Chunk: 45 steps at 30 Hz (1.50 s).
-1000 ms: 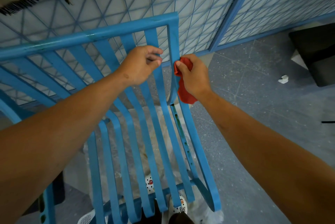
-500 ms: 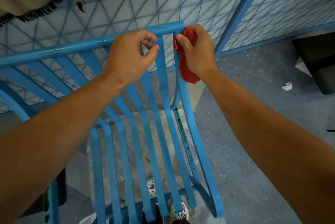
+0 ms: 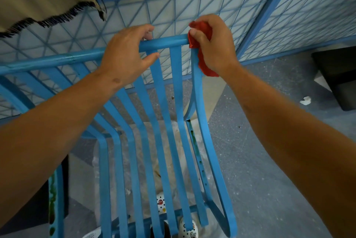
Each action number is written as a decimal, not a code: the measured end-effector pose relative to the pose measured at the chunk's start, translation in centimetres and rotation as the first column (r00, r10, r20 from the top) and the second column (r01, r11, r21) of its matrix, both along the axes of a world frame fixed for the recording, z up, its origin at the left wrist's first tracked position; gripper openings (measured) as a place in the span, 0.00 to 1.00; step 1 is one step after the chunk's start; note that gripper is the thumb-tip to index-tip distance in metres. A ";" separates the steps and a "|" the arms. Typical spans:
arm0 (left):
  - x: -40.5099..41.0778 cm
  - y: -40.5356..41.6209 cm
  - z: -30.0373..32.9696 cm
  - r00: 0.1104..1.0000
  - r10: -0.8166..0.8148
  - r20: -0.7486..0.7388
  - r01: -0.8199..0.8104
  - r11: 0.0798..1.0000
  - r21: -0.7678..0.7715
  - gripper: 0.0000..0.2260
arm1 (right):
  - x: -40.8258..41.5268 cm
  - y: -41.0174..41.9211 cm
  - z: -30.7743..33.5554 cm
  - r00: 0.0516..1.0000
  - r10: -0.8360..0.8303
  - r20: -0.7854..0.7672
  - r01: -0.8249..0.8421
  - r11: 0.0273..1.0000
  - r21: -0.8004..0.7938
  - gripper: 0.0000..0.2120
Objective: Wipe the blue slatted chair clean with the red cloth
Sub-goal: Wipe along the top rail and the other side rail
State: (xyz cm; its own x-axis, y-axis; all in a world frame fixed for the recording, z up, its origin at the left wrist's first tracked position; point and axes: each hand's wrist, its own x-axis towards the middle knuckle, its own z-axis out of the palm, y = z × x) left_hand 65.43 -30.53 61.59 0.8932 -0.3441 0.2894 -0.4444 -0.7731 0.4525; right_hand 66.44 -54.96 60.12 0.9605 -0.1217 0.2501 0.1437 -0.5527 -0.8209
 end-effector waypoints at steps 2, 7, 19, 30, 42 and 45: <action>0.2 0.5 0.3 1.000 0.010 -0.022 -0.010 1.000 -0.005 0.24 | 0.4 -0.1 0.9 0.989 0.144 -0.027 -0.147 0.969 -0.197 0.11; 0.6 2.3 0.7 0.998 0.053 -0.028 -0.052 0.997 0.056 0.20 | 1.6 0.9 2.5 0.940 0.320 -0.119 -0.335 0.801 -0.496 0.14; 0.2 3.5 0.0 0.999 0.038 0.013 -0.039 0.995 0.090 0.21 | 2.1 0.5 1.8 0.912 0.394 -0.112 -0.359 0.636 -0.683 0.23; -0.8 7.6 0.8 0.996 0.055 -0.075 -0.043 0.987 0.155 0.24 | 2.0 2.7 2.5 0.919 0.357 -0.169 -0.371 0.635 -0.677 0.21; -2.1 10.1 0.4 0.990 0.137 0.015 -0.137 0.968 0.209 0.23 | 0.5 11.8 0.1 0.929 0.371 -0.007 -0.248 0.606 -0.756 0.21; -2.1 10.3 0.1 0.988 0.150 0.032 -0.154 0.959 0.239 0.24 | 0.6 10.8 0.6 0.905 0.424 -0.043 -0.328 0.627 -0.707 0.21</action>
